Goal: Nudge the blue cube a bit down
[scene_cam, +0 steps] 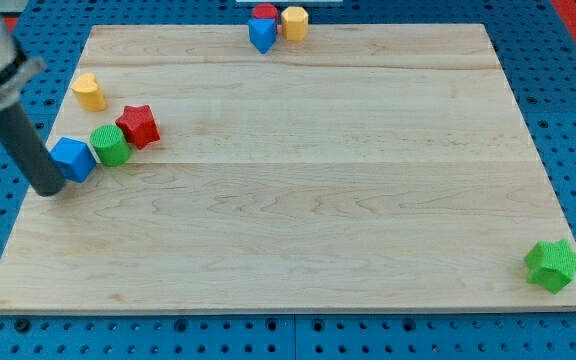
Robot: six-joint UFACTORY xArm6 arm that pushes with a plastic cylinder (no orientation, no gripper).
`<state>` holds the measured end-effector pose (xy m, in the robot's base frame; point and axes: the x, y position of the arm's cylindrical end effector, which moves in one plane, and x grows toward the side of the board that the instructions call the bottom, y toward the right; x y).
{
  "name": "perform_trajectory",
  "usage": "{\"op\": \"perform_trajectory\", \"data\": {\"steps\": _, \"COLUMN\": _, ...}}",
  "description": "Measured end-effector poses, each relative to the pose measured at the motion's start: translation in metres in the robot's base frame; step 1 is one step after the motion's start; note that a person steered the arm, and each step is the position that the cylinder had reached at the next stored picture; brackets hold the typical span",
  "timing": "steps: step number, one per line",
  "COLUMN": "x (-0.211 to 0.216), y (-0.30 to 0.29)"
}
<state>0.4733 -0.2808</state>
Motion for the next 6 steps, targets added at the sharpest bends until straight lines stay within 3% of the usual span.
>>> {"op": "perform_trajectory", "data": {"steps": 2, "x": -0.013, "y": -0.024}}
{"op": "perform_trajectory", "data": {"steps": 4, "x": -0.083, "y": -0.024}}
{"op": "perform_trajectory", "data": {"steps": 6, "x": -0.089, "y": -0.023}}
